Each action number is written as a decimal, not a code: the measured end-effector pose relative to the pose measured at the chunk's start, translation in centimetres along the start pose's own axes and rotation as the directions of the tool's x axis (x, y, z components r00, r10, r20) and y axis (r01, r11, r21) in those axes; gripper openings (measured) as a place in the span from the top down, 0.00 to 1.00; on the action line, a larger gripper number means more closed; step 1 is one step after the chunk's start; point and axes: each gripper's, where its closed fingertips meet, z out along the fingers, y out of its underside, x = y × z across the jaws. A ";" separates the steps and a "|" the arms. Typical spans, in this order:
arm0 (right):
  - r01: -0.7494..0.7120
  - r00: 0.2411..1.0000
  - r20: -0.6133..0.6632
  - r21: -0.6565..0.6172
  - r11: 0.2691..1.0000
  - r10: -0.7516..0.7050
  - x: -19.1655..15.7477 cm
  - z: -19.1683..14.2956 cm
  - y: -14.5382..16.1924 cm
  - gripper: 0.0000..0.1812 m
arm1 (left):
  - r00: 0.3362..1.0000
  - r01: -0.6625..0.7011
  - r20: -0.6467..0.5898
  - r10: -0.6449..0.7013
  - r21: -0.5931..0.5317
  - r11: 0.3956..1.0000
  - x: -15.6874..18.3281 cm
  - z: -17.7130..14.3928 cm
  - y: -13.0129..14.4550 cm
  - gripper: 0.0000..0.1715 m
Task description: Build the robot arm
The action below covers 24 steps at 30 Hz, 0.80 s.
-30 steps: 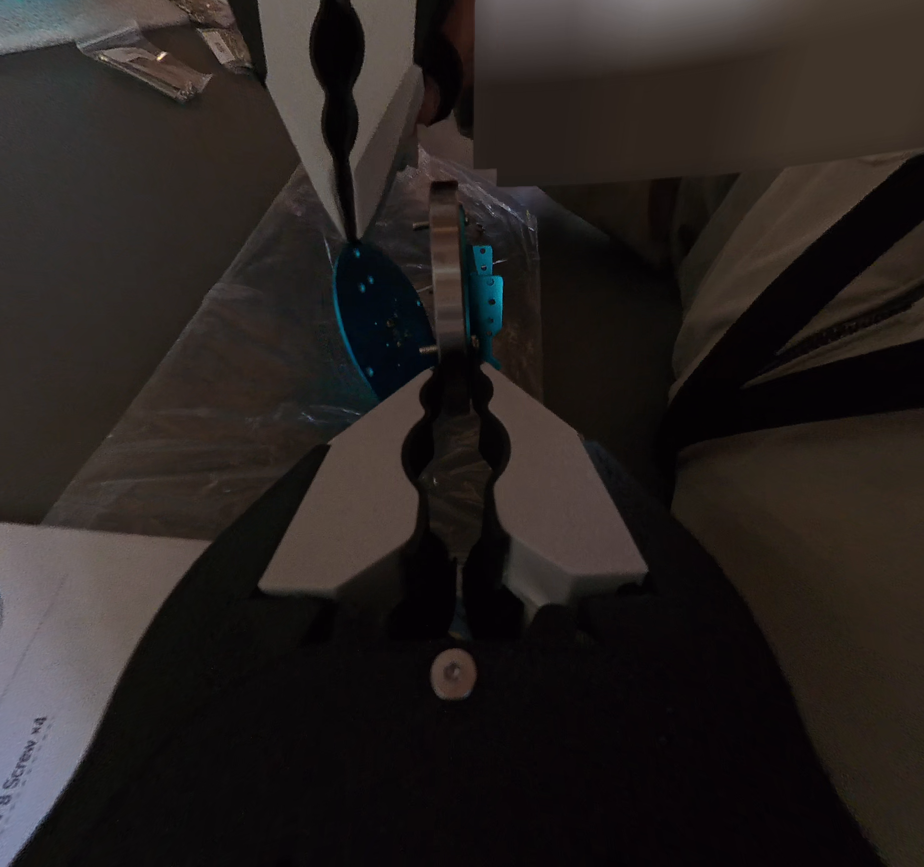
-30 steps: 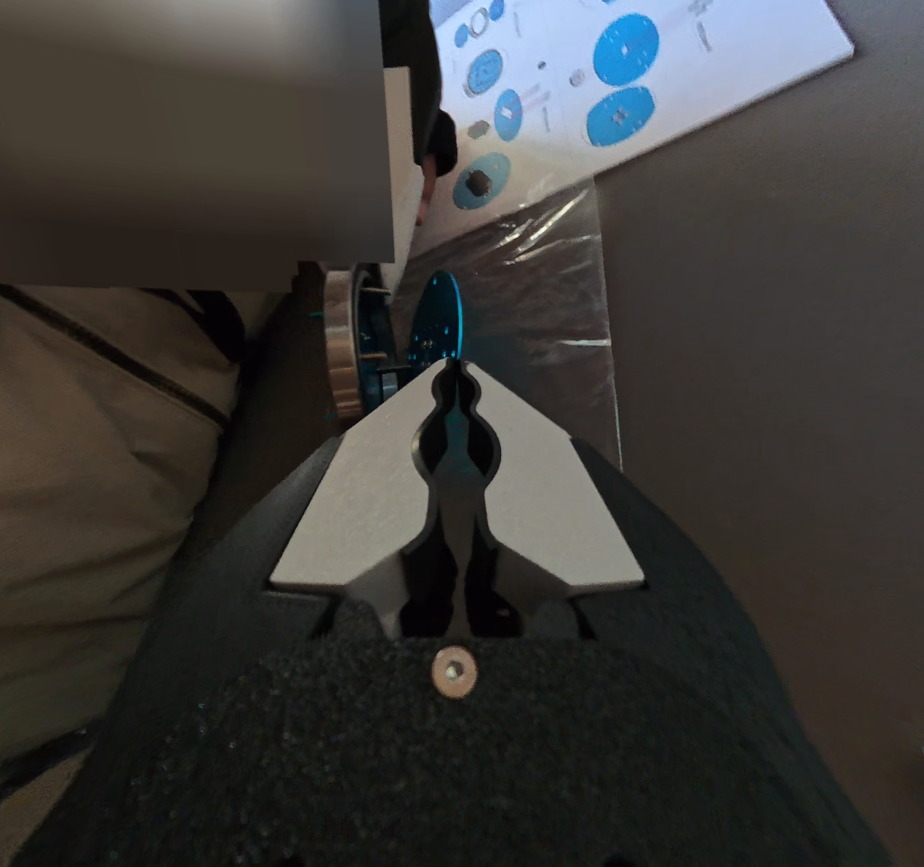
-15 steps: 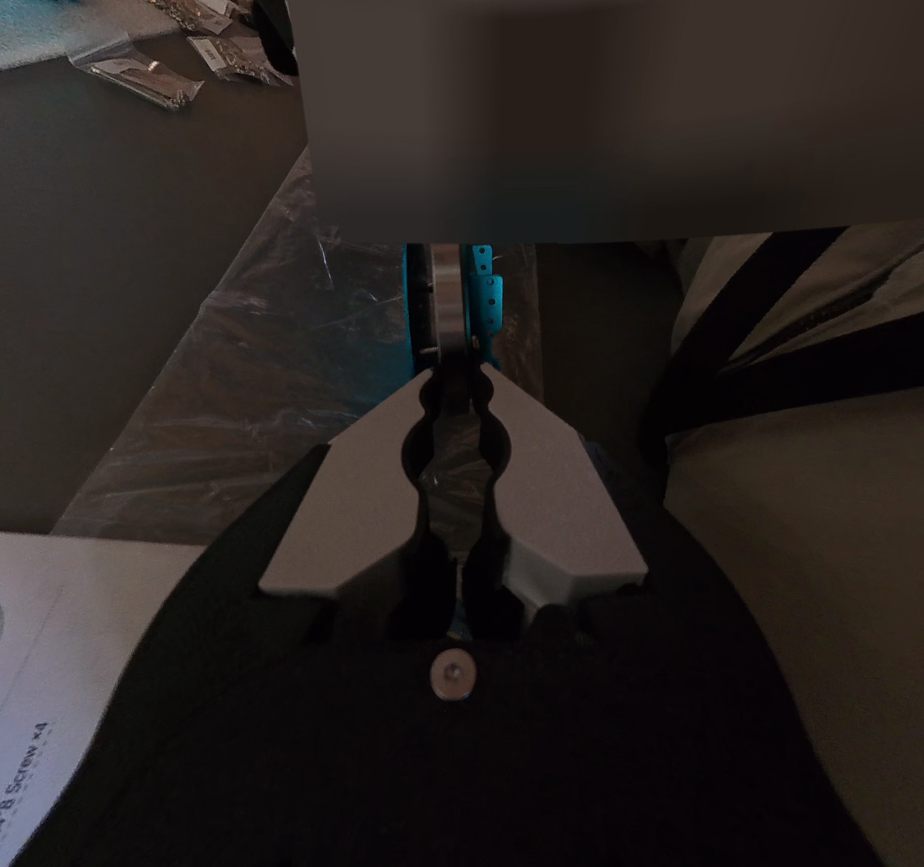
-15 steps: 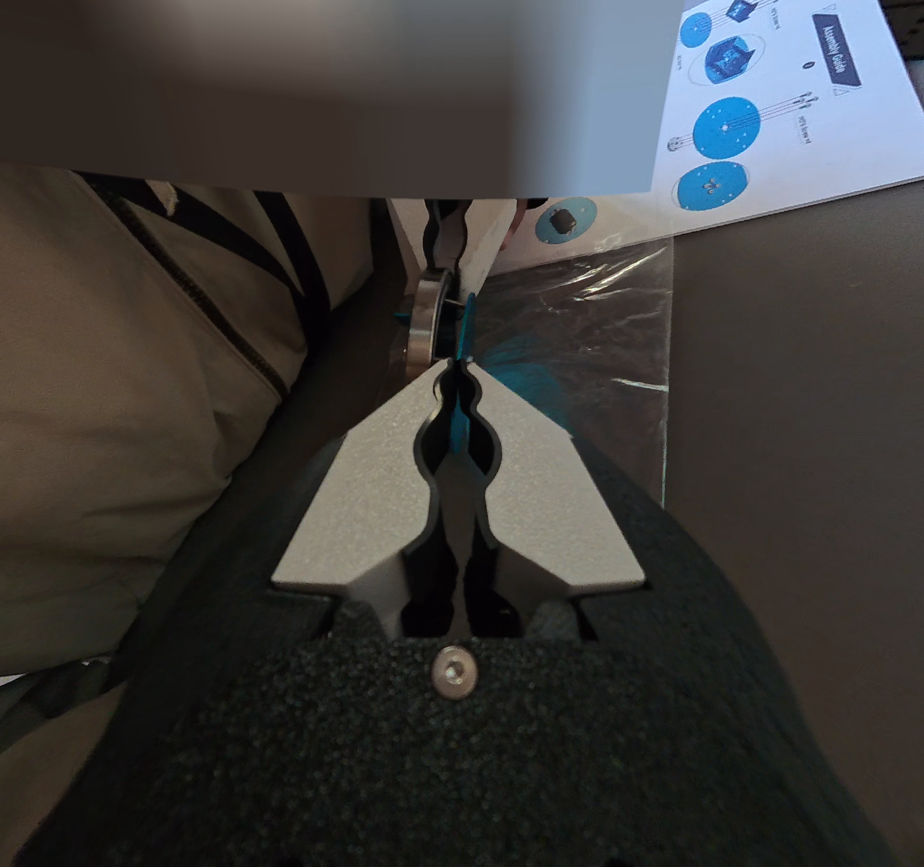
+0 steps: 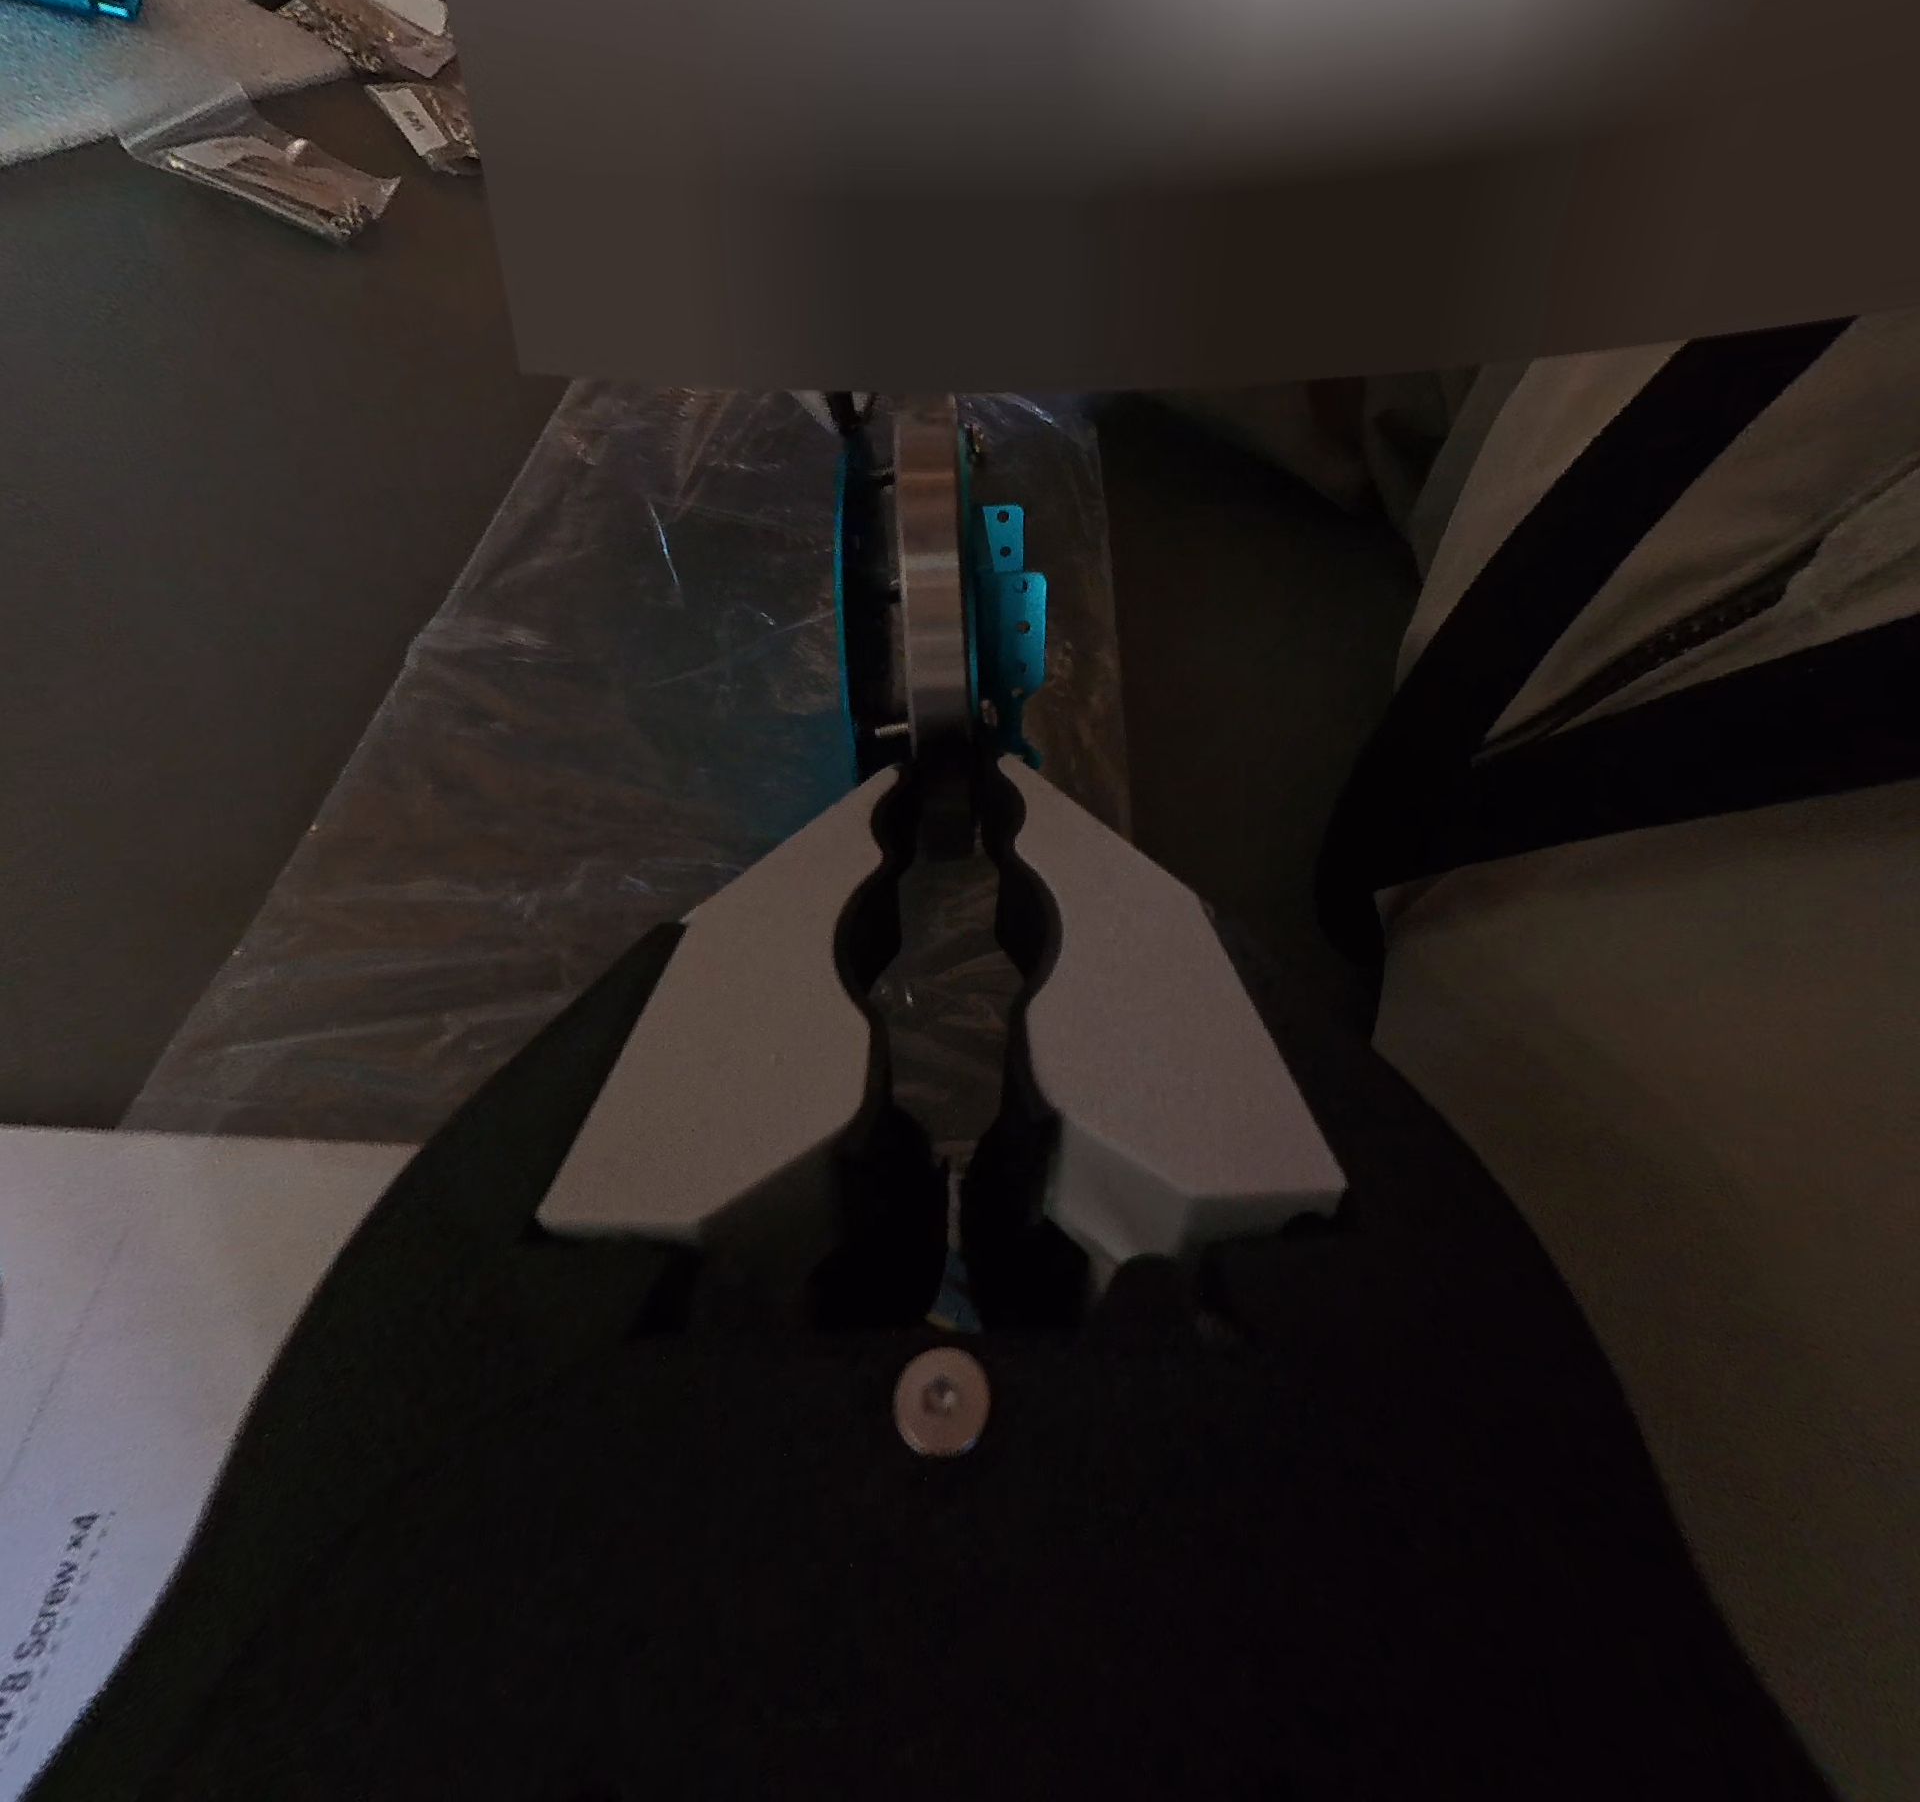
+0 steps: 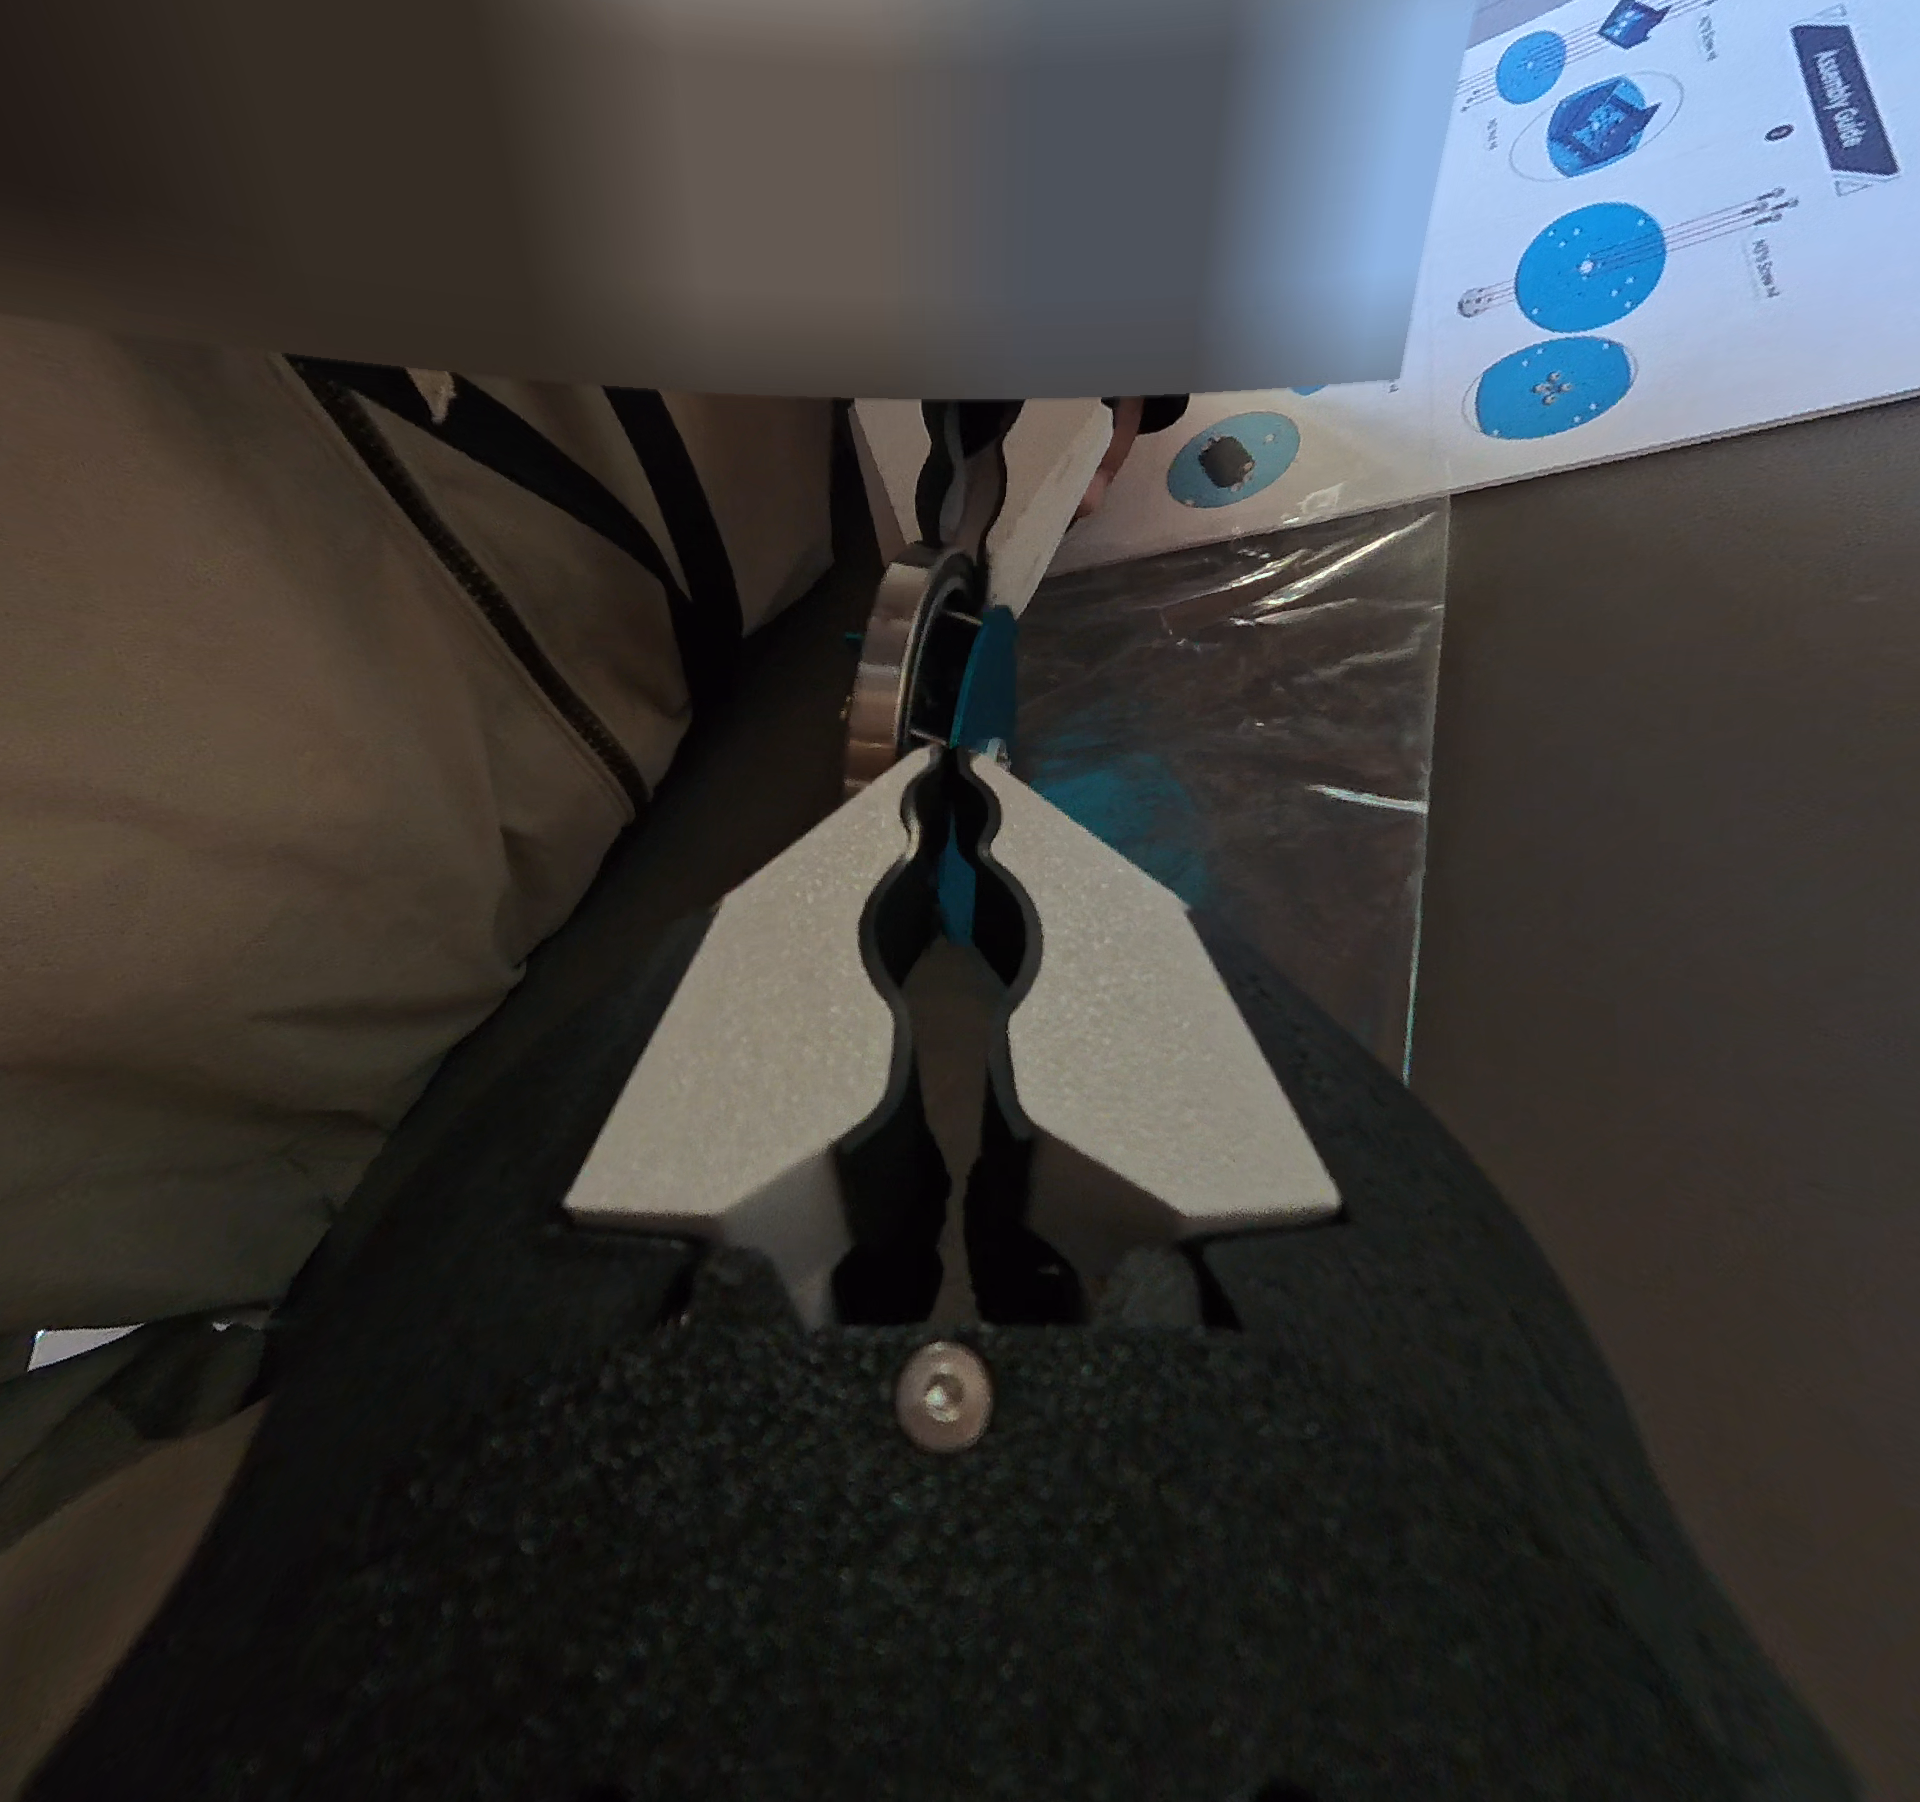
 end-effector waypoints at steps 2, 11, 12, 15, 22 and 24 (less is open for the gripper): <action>0.002 1.000 0.010 0.000 1.000 -0.002 -0.2 0.1 0.0 1.00 | 1.000 -0.001 0.000 0.001 0.000 1.000 0.0 0.0 0.0 0.93; -0.014 1.000 0.023 0.000 1.000 0.014 -0.5 0.2 0.0 1.00 | 1.000 -0.016 0.002 0.016 -0.003 1.000 0.2 0.0 0.0 0.93; -0.022 0.999 0.026 0.004 1.000 0.022 -0.5 0.2 0.0 1.00 | 1.000 -0.017 0.003 0.017 -0.003 1.000 0.2 0.0 0.0 0.93; -0.039 0.999 0.012 0.005 0.999 0.039 0.0 0.1 0.1 1.00 | 1.000 -0.019 0.004 0.019 -0.004 1.000 0.2 0.1 0.0 0.93; -0.102 0.990 -0.096 -0.029 0.994 0.099 2.9 -0.1 2.0 1.00 | 0.999 -0.034 0.007 0.034 -0.005 0.999 0.3 0.1 0.1 0.93; -0.118 0.987 -0.116 -0.036 0.992 0.114 3.5 -0.2 2.6 1.00 | 0.999 -0.033 0.007 0.033 -0.006 0.999 0.3 0.1 0.1 0.93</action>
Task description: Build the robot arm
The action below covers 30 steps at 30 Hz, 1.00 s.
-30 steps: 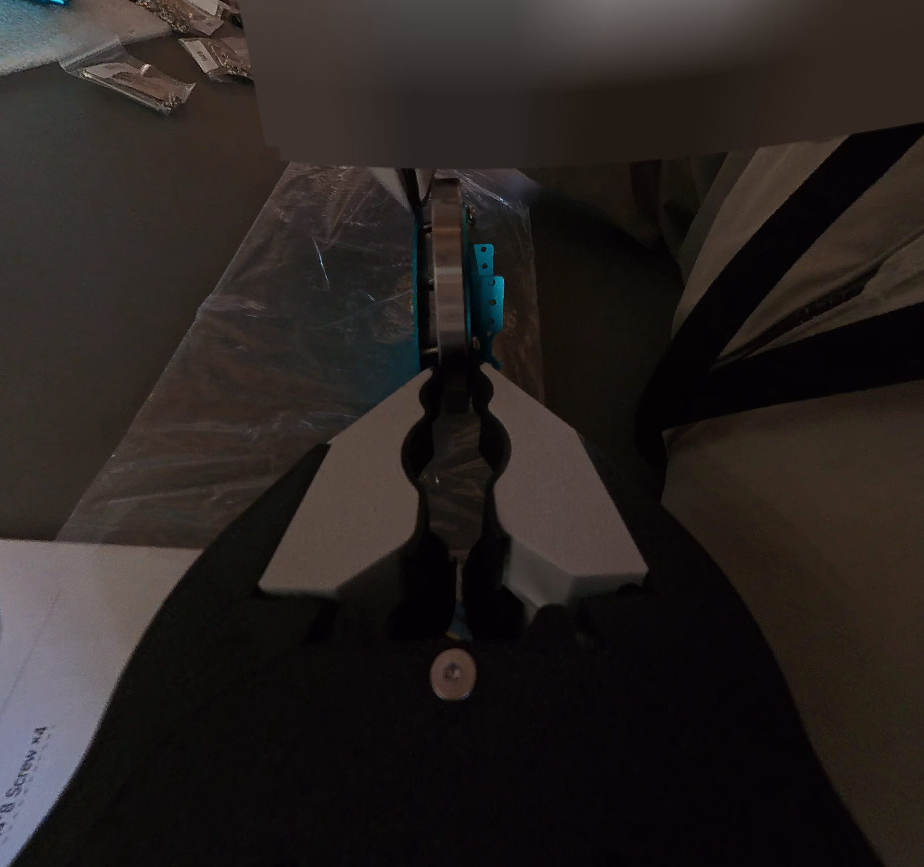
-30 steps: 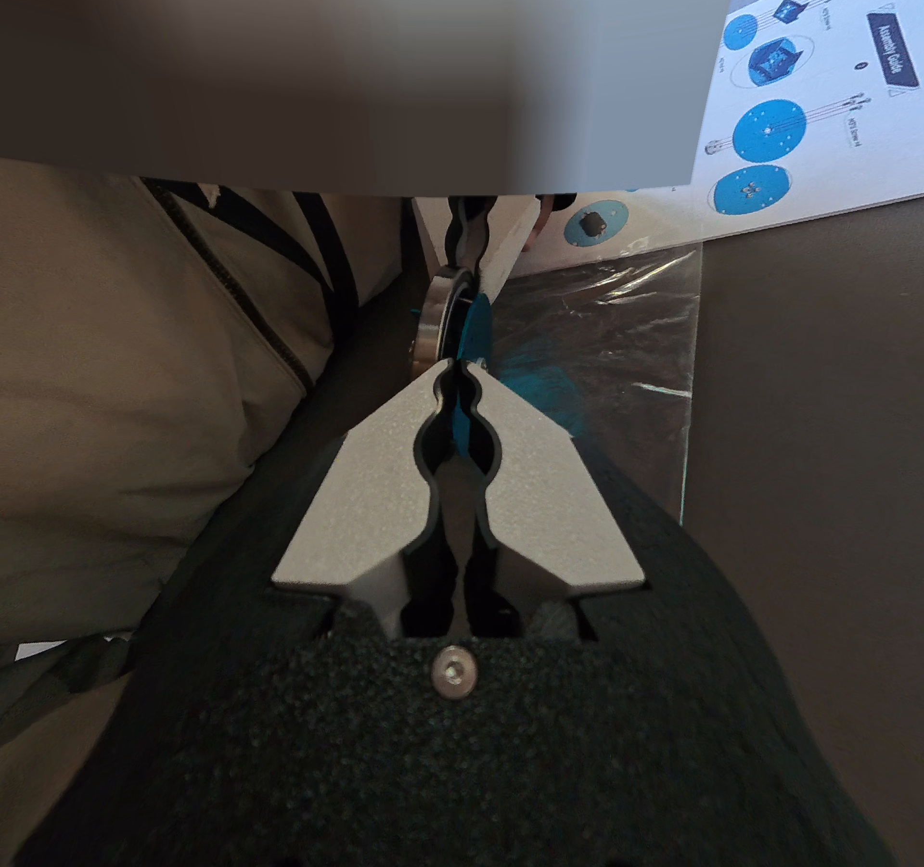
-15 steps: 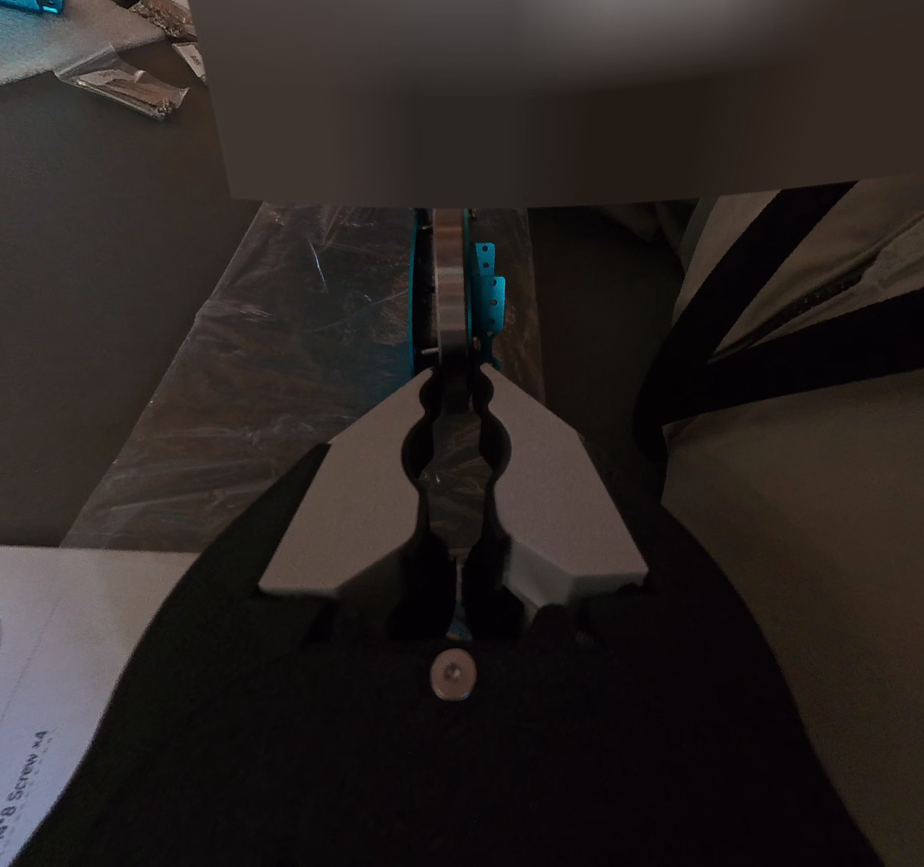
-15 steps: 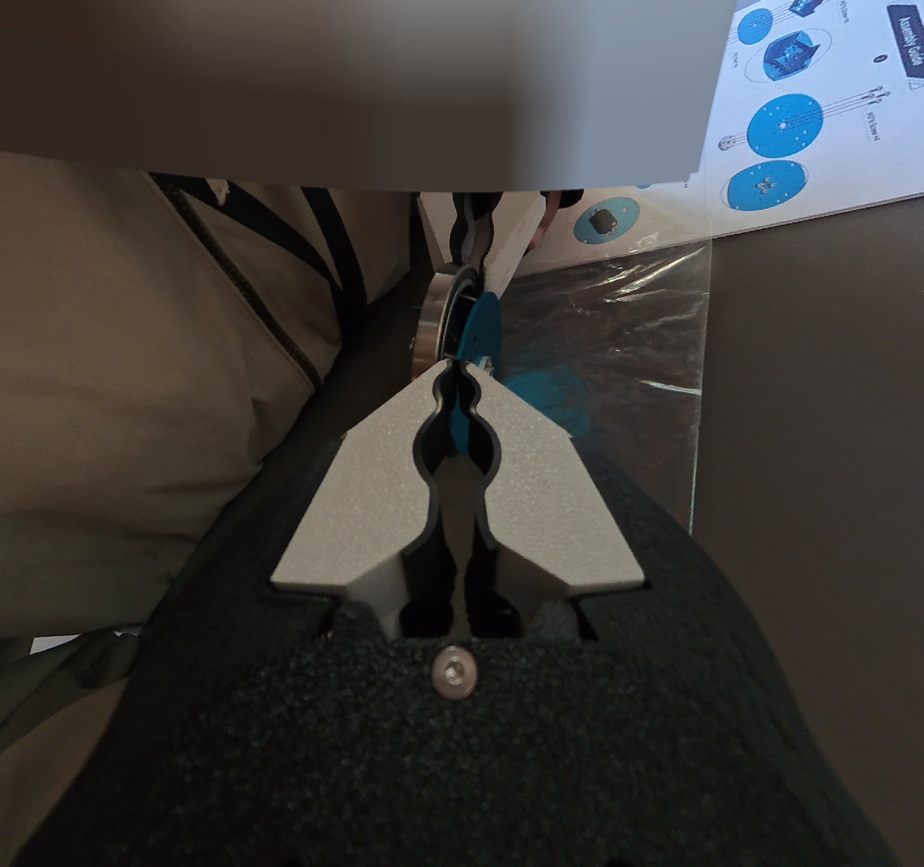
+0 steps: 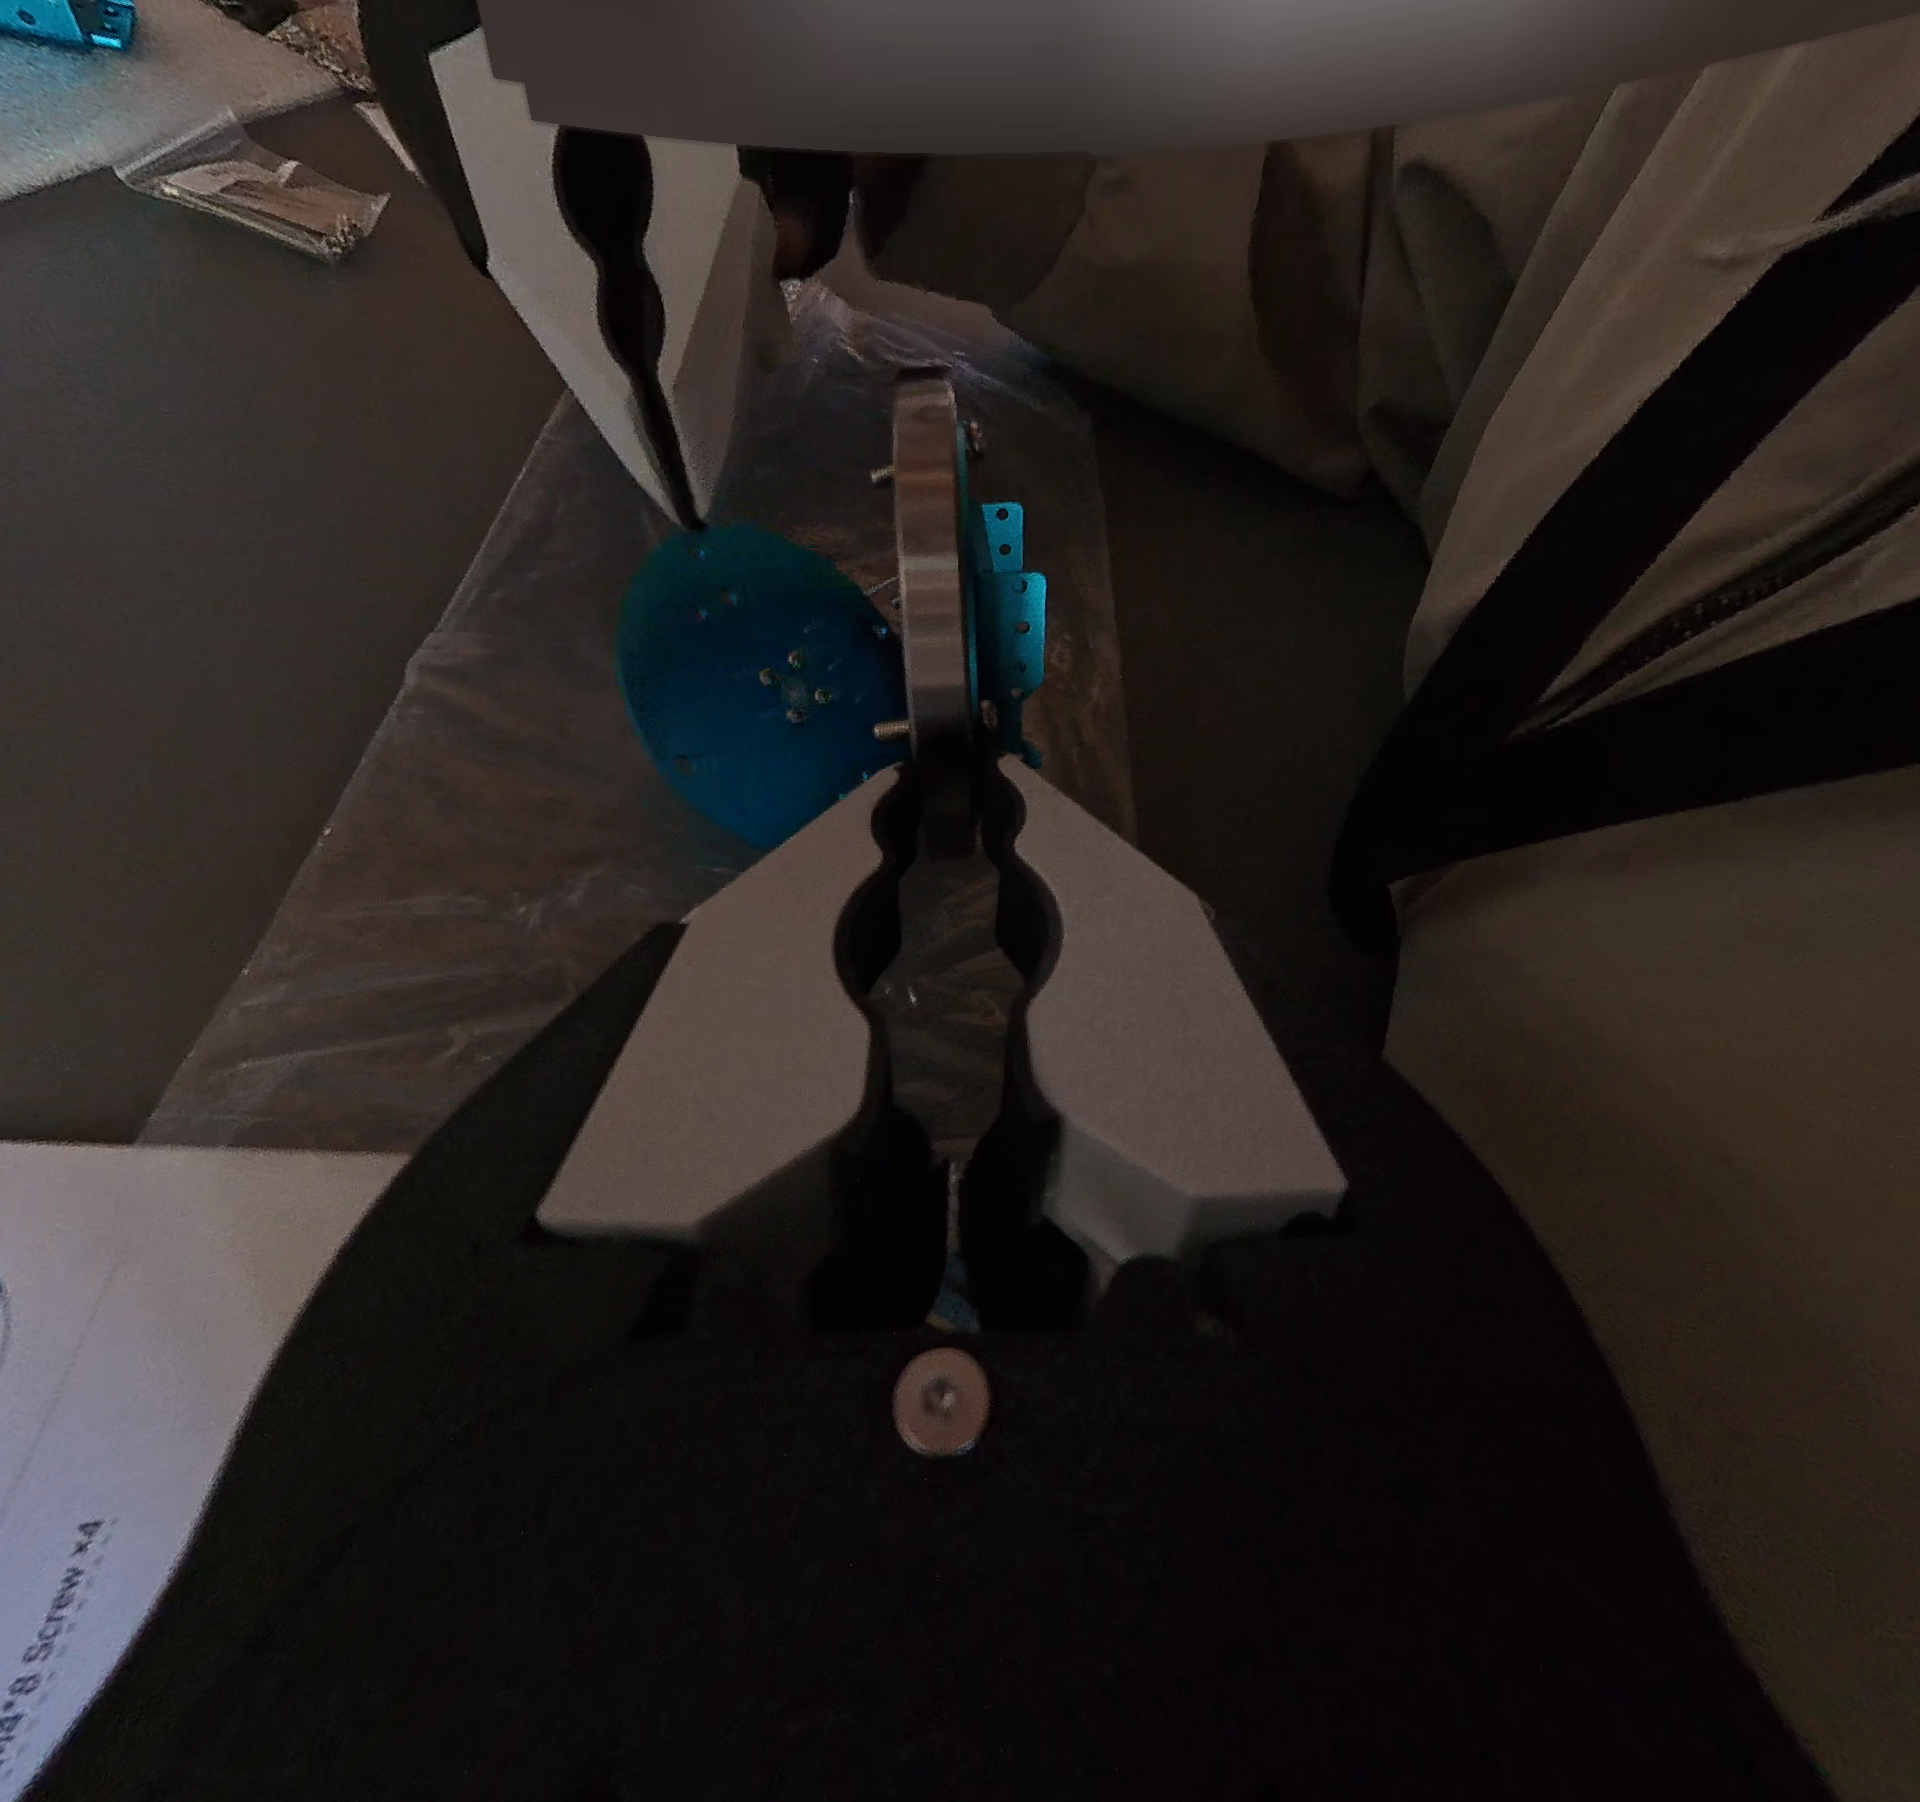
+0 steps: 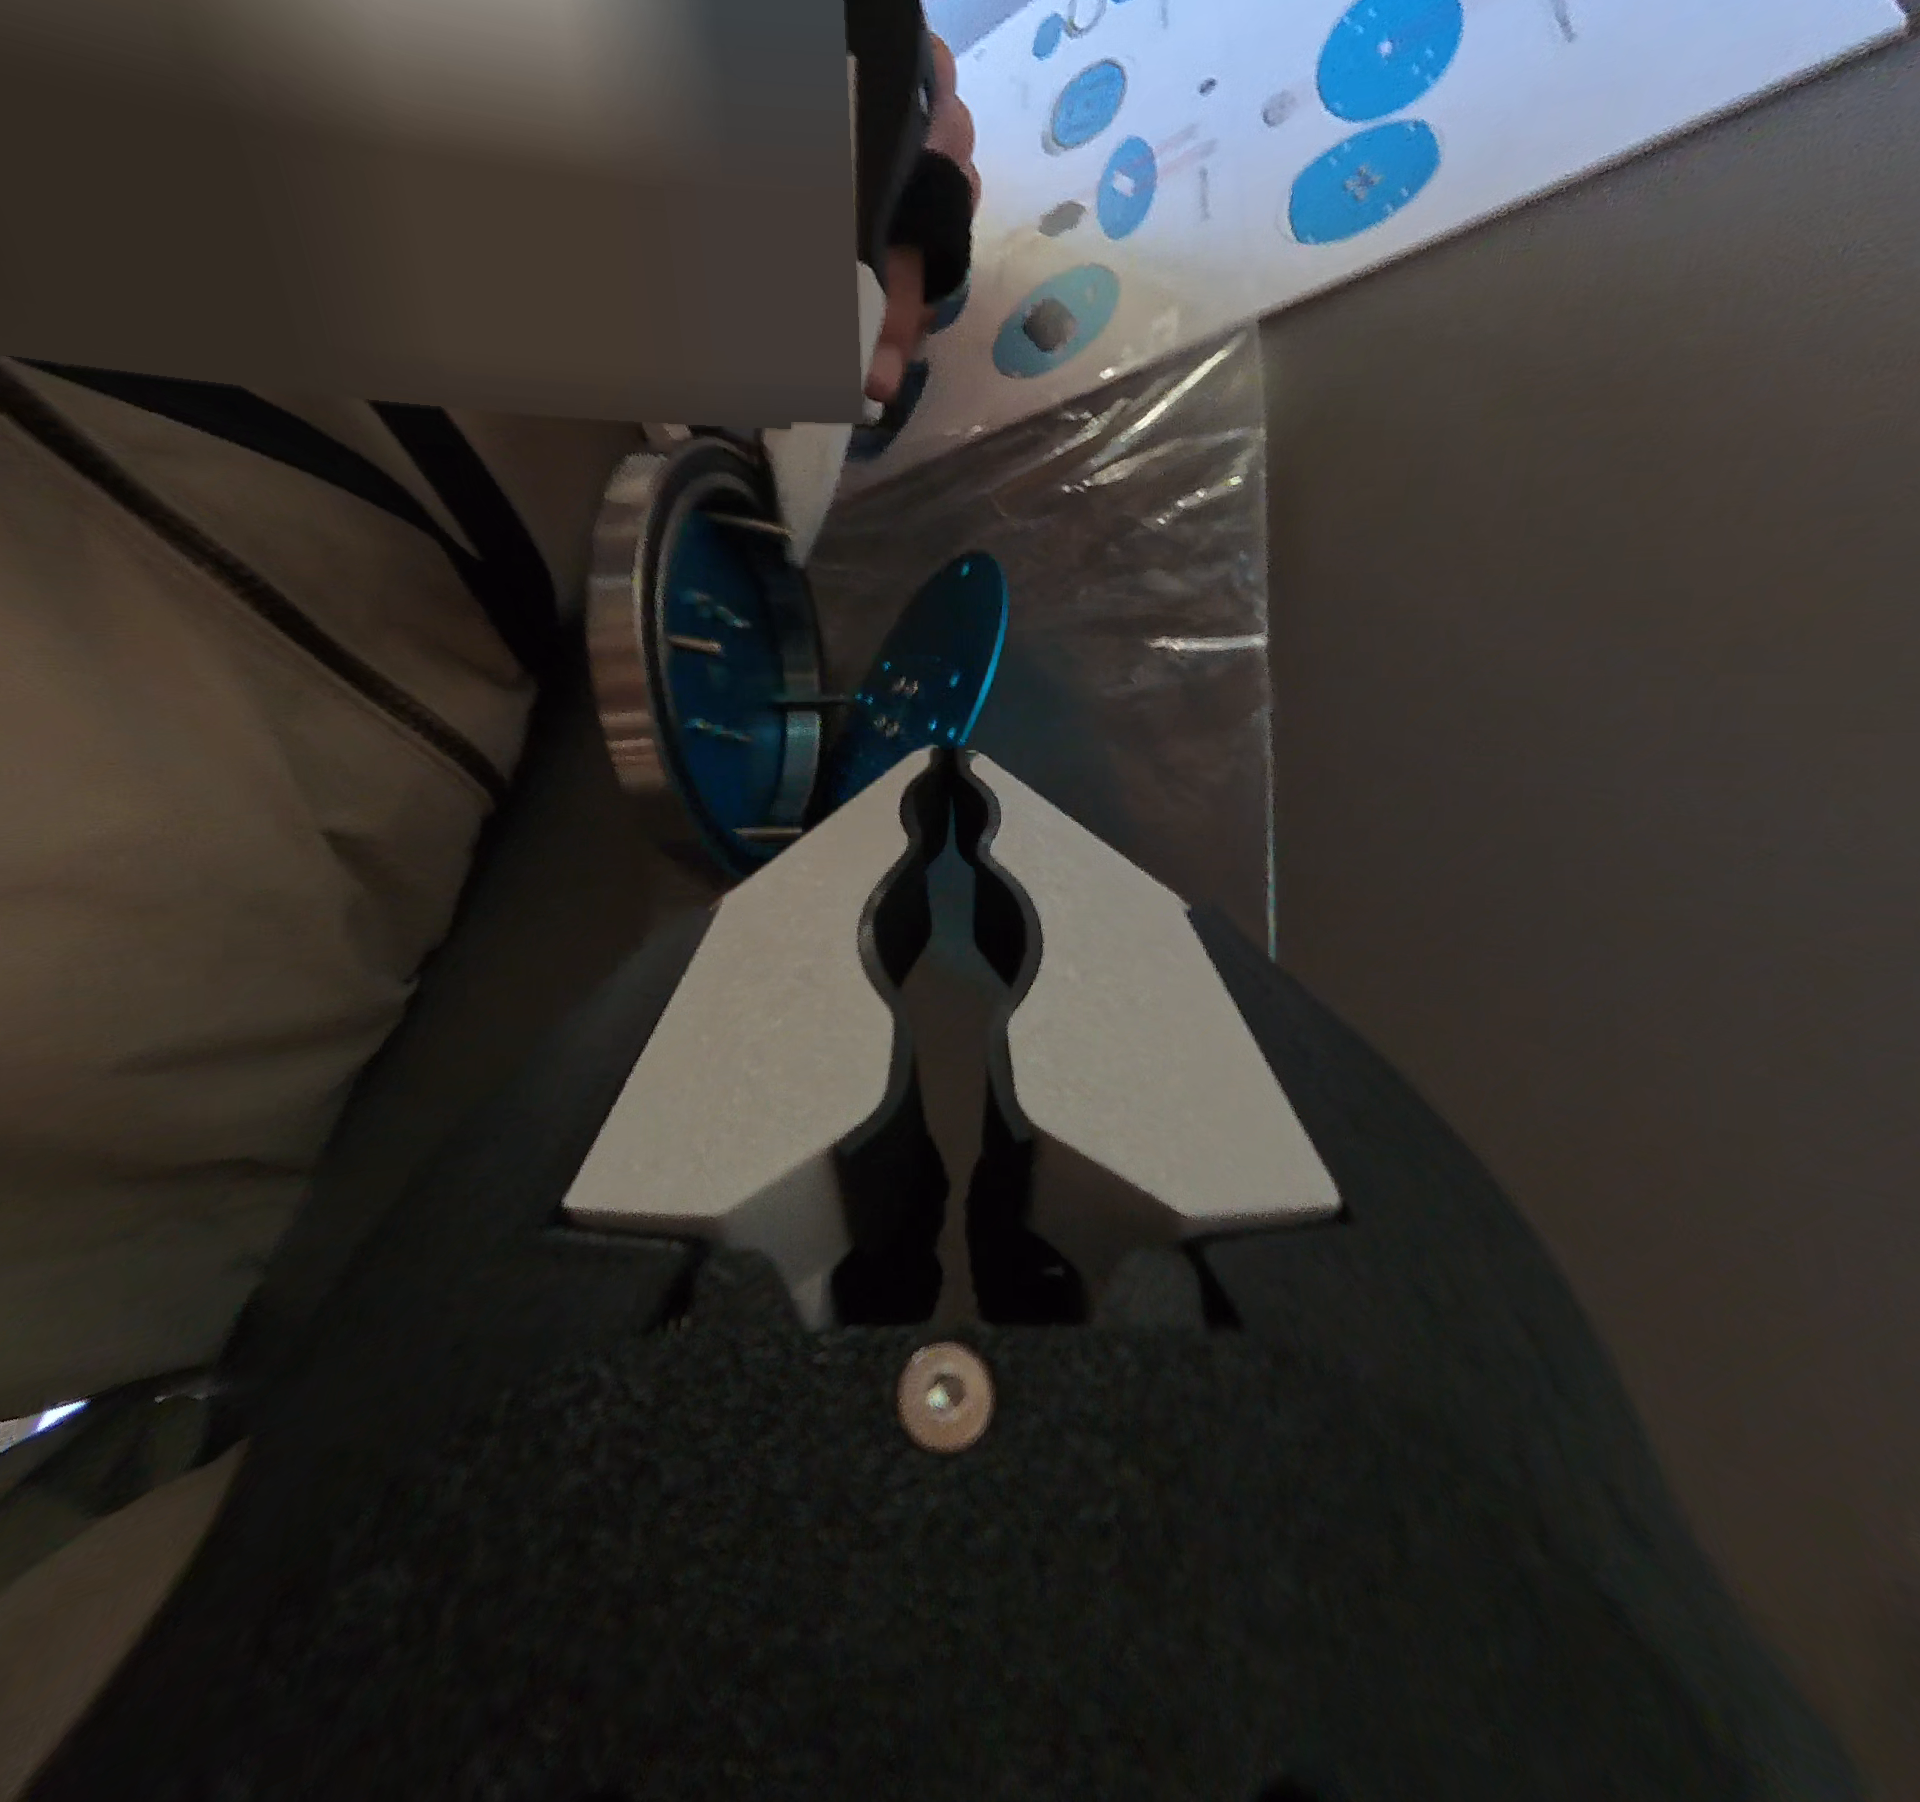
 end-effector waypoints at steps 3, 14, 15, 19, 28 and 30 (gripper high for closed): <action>-0.022 1.000 -0.013 -0.005 1.000 0.022 0.5 0.1 0.6 1.00 | 1.000 0.002 -0.001 -0.002 0.000 1.000 0.0 0.0 0.0 0.93; -0.030 0.999 -0.007 0.298 0.954 0.034 -3.5 -1.9 -3.5 0.85 | 1.000 0.005 0.001 -0.005 0.000 1.000 -0.1 0.0 0.0 0.93; -0.016 1.000 -0.013 0.331 0.944 0.021 -4.5 -1.7 -3.9 0.85 | 1.000 0.005 0.001 -0.005 0.000 1.000 -0.1 0.0 0.0 0.93; -0.024 0.988 -0.138 0.330 0.944 0.073 -5.1 -0.1 -2.5 0.83 | 1.000 0.005 0.001 -0.005 0.000 1.000 -0.1 0.0 0.0 0.93; -0.243 0.960 0.002 0.507 0.827 0.280 -5.0 0.7 -2.3 0.89 | 1.000 -0.001 0.007 0.001 0.000 1.000 -0.1 0.0 0.0 0.93; -0.231 0.964 0.010 0.525 0.819 0.265 -5.1 0.7 -2.3 0.89 | 1.000 -0.001 0.007 0.001 0.000 1.000 0.0 0.0 0.0 0.93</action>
